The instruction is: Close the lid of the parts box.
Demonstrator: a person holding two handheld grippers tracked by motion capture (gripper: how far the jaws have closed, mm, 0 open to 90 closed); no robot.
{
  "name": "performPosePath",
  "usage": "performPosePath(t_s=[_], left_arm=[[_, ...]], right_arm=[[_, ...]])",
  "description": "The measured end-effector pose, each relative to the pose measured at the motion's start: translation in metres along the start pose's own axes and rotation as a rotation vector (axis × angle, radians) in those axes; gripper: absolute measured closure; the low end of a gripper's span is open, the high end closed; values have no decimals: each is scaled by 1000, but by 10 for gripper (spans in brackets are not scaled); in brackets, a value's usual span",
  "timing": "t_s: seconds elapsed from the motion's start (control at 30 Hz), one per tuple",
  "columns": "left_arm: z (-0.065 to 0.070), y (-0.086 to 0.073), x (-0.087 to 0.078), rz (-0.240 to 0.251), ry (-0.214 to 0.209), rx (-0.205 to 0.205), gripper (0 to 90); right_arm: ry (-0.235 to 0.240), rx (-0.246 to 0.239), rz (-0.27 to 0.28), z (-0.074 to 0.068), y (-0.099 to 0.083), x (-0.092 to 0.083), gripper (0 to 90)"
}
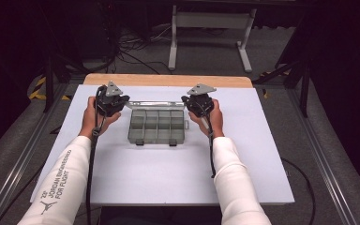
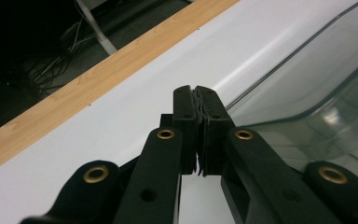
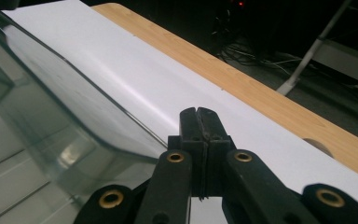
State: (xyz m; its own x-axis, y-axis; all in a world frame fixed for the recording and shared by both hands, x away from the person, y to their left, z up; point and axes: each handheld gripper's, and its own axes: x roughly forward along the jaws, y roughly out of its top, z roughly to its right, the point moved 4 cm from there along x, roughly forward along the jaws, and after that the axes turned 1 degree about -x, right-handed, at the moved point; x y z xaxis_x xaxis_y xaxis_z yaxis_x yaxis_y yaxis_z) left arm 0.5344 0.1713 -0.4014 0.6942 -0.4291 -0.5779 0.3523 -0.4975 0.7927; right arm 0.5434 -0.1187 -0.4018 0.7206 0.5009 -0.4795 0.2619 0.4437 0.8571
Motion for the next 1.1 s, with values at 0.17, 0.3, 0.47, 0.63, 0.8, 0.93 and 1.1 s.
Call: performPosePath(t_s=[0.17,0.3,0.47,0.63,0.8,0.93,1.1], left_arm=[[3,-1,-6,3,3,29,871],[8,-2,-11,-4,-8,57,868],[11,-4,-17,-2,-28,77,869],[16,-6,-24,10,-46,101,871],[21,-9,-31,19,-68,112,870],[24,-9,-37,34,-85,123,870],[31,-11,-40,47,-105,125,869]], right_arm=[[25,-4,4,-4,0,-5,900],[48,-26,2,-10,1,-9,900],[59,-36,-7,-11,0,-16,900],[78,-59,-36,-18,-3,-21,900],[103,-93,-47,-27,-4,-27,900],[119,-106,-57,-32,-6,-30,900],[142,-118,-54,-39,-6,-34,900]])
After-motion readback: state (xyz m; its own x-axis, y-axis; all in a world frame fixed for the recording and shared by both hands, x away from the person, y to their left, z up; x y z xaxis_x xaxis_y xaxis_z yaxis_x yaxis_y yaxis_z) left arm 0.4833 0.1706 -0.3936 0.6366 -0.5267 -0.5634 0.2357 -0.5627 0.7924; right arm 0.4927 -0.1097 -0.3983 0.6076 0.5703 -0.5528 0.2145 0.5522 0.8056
